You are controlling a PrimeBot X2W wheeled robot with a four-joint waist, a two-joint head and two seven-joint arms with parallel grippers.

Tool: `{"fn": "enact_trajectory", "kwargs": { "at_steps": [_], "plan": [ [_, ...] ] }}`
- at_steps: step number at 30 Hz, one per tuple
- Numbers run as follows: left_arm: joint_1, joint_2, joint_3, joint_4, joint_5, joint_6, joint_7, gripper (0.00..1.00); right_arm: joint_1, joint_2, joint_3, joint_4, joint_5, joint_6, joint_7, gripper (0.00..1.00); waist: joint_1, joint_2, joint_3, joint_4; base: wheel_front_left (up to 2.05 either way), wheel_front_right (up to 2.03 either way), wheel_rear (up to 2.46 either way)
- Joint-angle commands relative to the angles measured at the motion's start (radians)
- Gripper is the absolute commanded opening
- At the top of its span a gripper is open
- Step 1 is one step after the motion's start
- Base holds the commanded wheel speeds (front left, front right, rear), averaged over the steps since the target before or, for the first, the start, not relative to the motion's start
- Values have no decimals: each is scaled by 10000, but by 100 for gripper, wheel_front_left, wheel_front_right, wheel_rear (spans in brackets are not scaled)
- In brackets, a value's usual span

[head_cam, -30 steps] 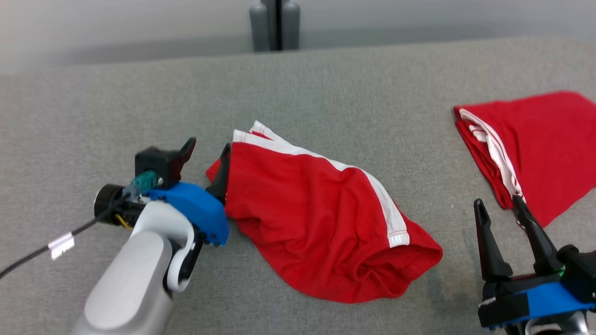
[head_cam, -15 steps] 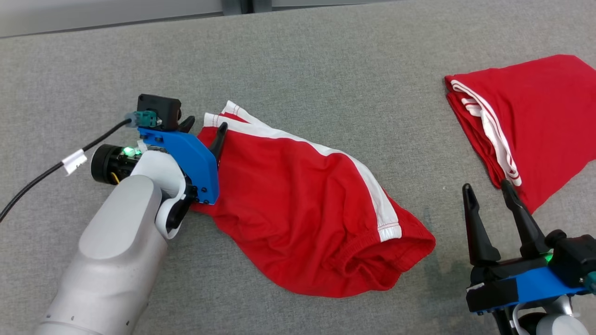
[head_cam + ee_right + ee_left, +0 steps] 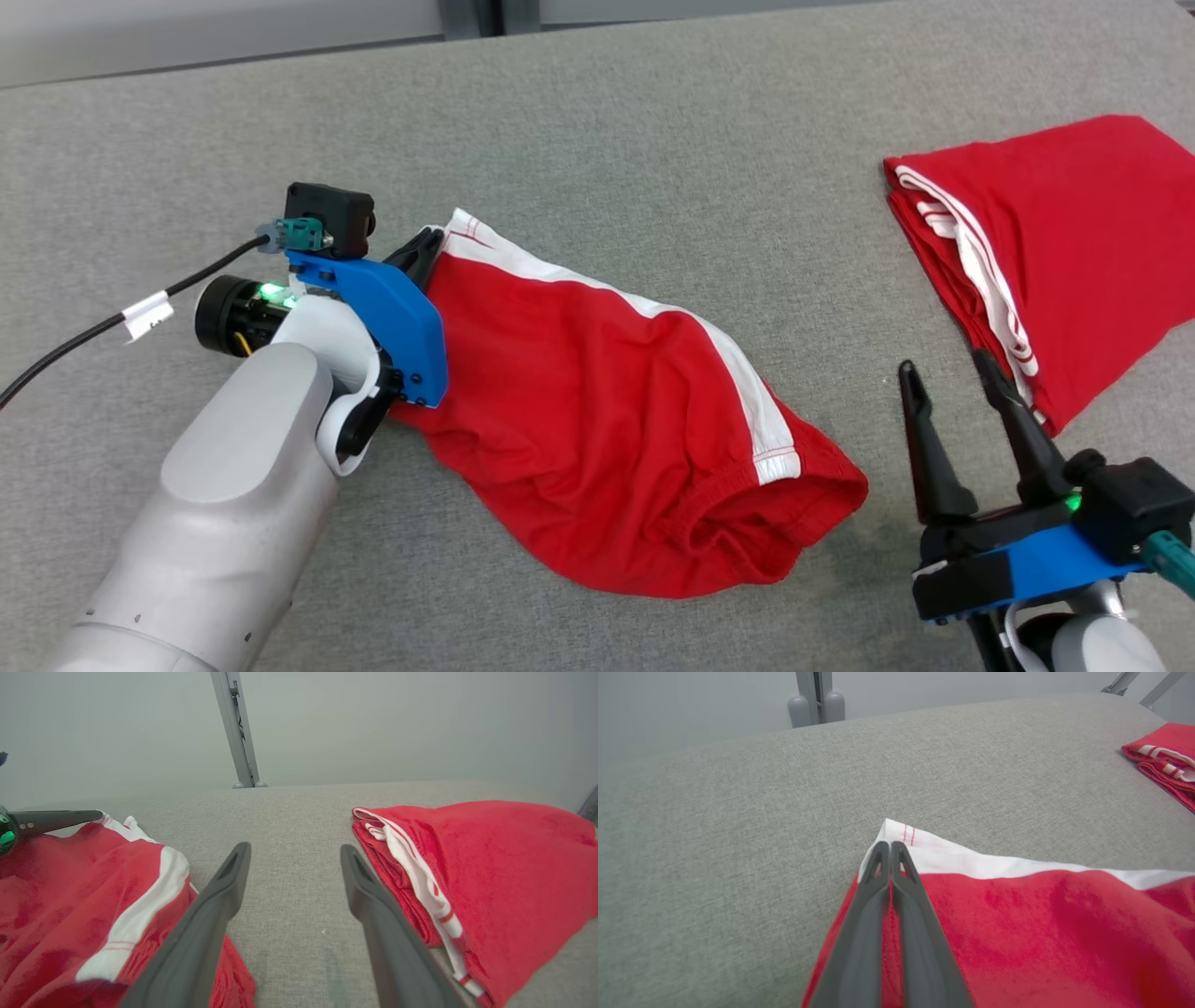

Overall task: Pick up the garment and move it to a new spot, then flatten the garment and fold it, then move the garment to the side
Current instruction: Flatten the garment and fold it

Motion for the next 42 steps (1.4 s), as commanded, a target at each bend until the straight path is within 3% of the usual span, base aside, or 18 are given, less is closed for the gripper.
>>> {"fn": "enact_trajectory", "kwargs": {
  "at_steps": [1, 8, 16, 17, 18, 19, 20, 28, 33, 42],
  "plan": [
    [-40, 20, -76, -91, -82, -19, -163, 0, -63, -88, 141, -75, -26, 5, 83, 100, -1, -2, -60, 55, 0, 0, 0],
    [328, 222, -541, -407, -428, -20, -693, 0, 36, -405, 1757, -325, 299, 3, 1175, 100, -1, -2, -405, 410, 0, 0, 0],
    [387, 330, -781, -506, -617, -21, -886, 0, 228, -629, 2479, -254, 287, 3, 2992, 100, -1, -2, -391, 695, 0, 0, 0],
    [364, 329, -796, -503, -633, -20, -921, 0, 240, -604, 2491, -290, 340, 5, 3135, 81, -1, -2, -380, 711, 0, 0, 0],
    [338, 343, -796, -493, -625, -20, -961, 0, 253, -607, 2441, -307, 295, 3, 3279, 44, -1, -2, -370, 719, 0, 0, 0],
    [317, 347, -793, -492, -626, -20, -1009, 0, 266, -600, 2426, -334, 314, 5, 3368, 31, -1, -2, -365, 727, 0, 0, 0],
    [301, 364, -804, -488, -597, -20, -1089, 0, 289, -624, 2377, -339, 279, 3, 3495, 0, -1, -2, -370, 732, 0, 0, 0],
    [521, 686, -480, -1080, -339, 360, -2491, 0, 158, -707, 1261, -941, 49, 3, 3030, 0, -1, -2, -720, 682, 0, 0, 0],
    [764, 1013, 9, -2327, -359, 791, -3356, 0, -345, -937, 371, -1395, -78, 3, 2399, 0, -1, -2, -1247, 753, 0, 0, 0],
    [986, 1776, 849, -5610, 563, 2355, -3755, 0, -2101, -1611, -566, -2216, -196, -3, 1893, 0, -1, -2, -2239, 838, 0, 0, 0]
  ]
}}
